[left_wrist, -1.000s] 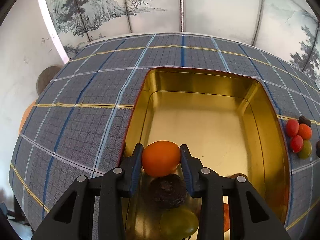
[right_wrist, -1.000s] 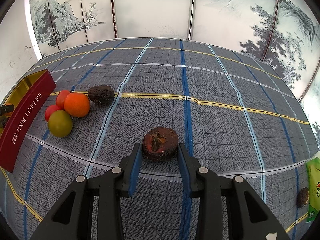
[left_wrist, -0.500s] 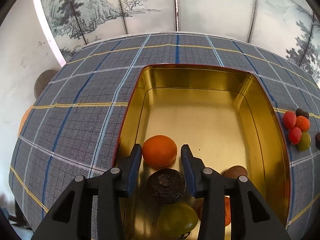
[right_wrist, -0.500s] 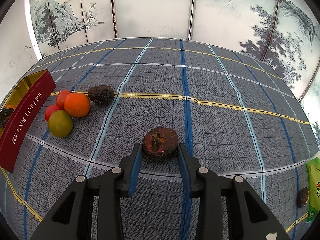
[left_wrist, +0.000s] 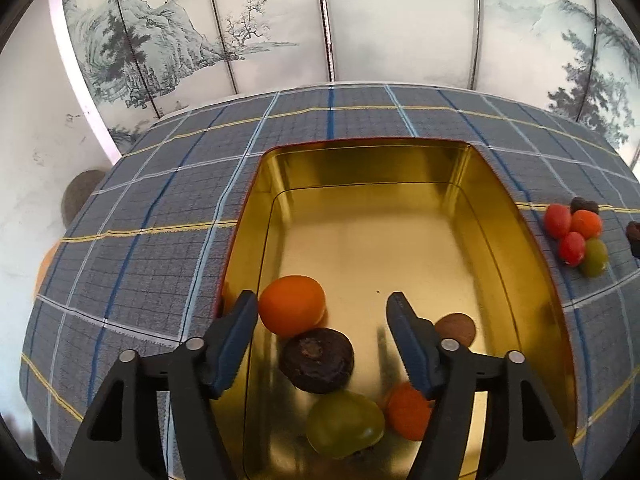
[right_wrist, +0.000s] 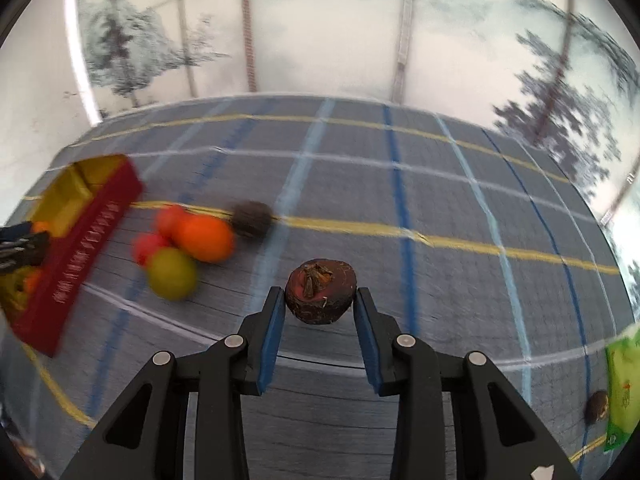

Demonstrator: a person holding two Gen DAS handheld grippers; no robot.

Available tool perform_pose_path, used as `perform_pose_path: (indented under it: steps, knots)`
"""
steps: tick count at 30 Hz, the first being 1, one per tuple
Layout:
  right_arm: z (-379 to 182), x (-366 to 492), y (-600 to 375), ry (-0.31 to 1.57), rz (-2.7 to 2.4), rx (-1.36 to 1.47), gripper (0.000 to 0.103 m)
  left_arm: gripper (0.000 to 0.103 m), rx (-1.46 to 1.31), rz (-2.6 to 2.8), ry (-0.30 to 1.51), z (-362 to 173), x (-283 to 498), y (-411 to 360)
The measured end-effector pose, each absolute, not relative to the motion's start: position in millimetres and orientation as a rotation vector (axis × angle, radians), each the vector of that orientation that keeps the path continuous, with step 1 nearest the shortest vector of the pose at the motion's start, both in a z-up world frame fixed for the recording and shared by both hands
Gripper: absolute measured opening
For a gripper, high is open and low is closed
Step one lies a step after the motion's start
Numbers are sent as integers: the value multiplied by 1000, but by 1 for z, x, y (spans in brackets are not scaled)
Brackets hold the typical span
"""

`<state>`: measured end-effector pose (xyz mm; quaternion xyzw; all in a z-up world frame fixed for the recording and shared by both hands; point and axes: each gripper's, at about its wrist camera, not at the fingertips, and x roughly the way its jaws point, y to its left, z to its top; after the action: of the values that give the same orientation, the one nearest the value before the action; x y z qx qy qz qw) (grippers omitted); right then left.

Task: Organize fruits
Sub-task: 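Carry the dark brown mangosteen over the tin and open the right tool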

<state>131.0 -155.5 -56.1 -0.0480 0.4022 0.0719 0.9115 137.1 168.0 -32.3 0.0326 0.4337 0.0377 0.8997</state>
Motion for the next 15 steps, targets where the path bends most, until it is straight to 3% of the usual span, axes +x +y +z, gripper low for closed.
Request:
perform_pose_path:
  steps: [15]
  knots:
    - [-28,101,30,809,627,-268,33,76,-147,190,796,26,67,230]
